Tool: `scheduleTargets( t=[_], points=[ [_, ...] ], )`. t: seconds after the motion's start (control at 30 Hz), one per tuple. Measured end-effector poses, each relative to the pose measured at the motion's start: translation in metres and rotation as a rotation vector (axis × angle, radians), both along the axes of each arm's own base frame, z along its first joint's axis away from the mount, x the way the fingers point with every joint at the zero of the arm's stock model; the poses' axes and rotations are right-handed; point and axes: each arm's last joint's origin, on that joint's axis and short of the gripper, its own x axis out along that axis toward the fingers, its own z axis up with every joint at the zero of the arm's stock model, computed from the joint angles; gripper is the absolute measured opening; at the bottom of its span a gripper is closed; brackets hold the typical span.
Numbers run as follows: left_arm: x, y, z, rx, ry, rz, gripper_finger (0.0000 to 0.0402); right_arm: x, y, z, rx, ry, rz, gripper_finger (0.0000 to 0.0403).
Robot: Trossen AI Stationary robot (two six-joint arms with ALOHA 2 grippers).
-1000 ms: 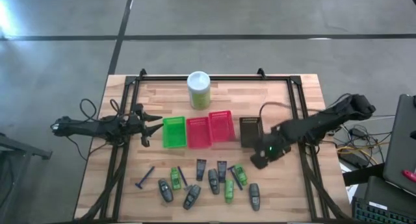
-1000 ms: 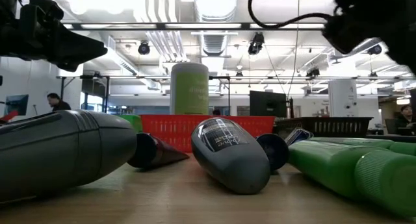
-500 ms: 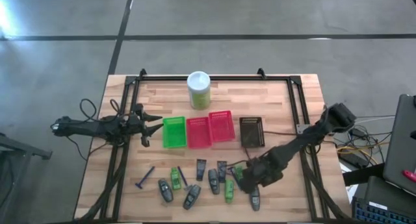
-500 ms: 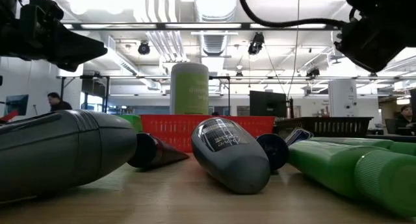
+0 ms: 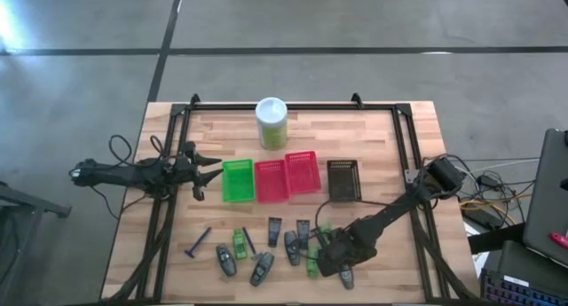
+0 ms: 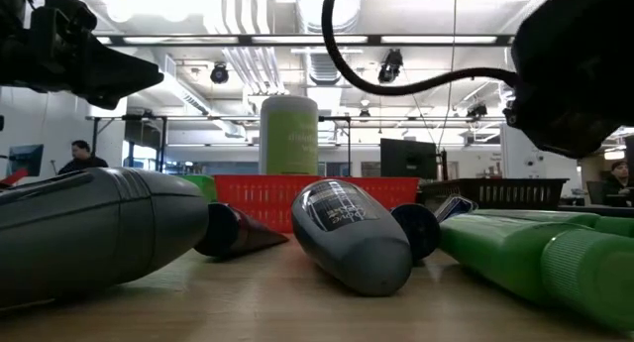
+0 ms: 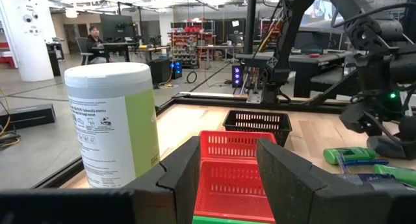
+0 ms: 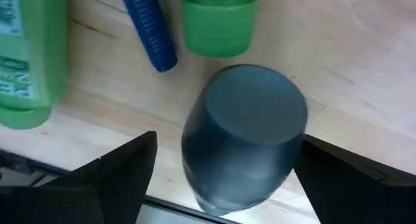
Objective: Pick & Place Travel size toiletries
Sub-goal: Put the black deodorant into the black bin
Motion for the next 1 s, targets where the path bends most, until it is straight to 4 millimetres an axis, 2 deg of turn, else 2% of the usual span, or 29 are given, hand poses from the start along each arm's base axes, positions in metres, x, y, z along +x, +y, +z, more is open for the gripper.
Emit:
scheduleTargets(
  t=[0.2, 0.5, 0.63, 0.73, 0.83, 1.0],
  points=[
    [0.000, 0.000, 0.000, 0.001, 0.003, 0.000, 0.0156, -0.008, -0.005, -0.005, -0.022, 0.036, 0.003, 0.0294],
    [0.000, 0.000, 0.000, 0.001, 0.006, 0.000, 0.0156, -0.017, -0.010, -0.012, -0.011, 0.019, 0.135, 0.0209],
    [0.000, 0.000, 0.000, 0.001, 0.006, 0.000, 0.0156, -0.017, -0.010, -0.008, 0.000, -0.013, 0.208, 0.0203],
    [0.000, 0.000, 0.000, 0.001, 0.006, 0.000, 0.0156, -0.020, -0.013, 0.001, -0.011, -0.046, 0.246, 0.0201],
    [0.000, 0.000, 0.000, 0.001, 0.007, 0.000, 0.0156, -0.023, -0.021, 0.024, -0.021, -0.096, 0.227, 0.0203],
    [0.001, 0.000, -0.001, 0.001, 0.007, 0.000, 0.0156, -0.042, -0.056, 0.066, -0.156, -0.121, 0.096, 0.0203]
  ],
)
